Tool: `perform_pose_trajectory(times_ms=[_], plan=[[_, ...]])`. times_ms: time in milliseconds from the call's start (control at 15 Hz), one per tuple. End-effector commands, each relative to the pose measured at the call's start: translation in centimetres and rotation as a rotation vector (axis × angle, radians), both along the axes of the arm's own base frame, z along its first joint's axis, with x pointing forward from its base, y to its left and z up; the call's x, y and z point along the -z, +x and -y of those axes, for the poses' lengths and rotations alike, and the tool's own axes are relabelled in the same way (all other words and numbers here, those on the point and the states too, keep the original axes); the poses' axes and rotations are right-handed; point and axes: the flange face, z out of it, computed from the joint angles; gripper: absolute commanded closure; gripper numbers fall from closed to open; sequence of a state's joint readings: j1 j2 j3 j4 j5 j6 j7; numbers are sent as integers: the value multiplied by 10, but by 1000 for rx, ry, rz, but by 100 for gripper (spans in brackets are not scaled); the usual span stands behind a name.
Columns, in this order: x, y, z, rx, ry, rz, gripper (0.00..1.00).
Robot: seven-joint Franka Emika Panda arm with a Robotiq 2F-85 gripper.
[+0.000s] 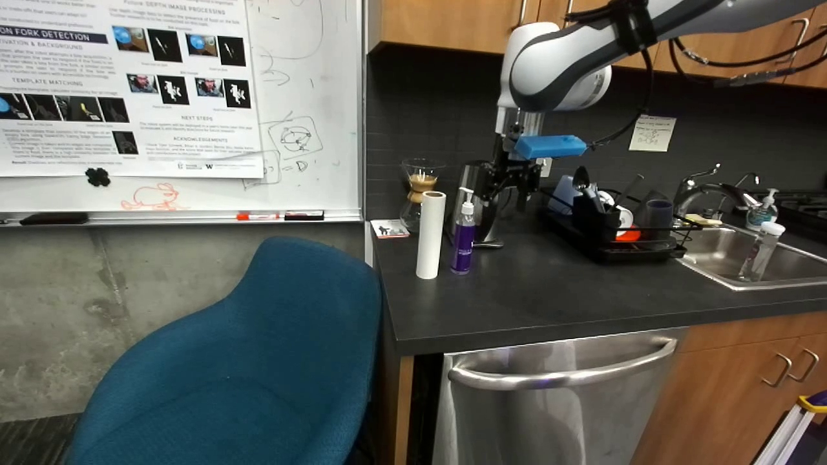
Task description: Move the purple bottle closer to the paper towel roll
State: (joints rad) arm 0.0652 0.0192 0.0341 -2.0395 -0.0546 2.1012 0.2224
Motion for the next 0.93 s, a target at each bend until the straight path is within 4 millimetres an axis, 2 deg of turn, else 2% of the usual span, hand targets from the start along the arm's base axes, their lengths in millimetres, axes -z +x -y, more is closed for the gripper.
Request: perform_pose_trajectory(times_ms=[0, 400, 867], plan=[[9, -41, 5, 41, -13, -5, 0], [30, -99, 32, 62, -19, -61, 0], [56, -173, 48, 70, -11, -121, 0]])
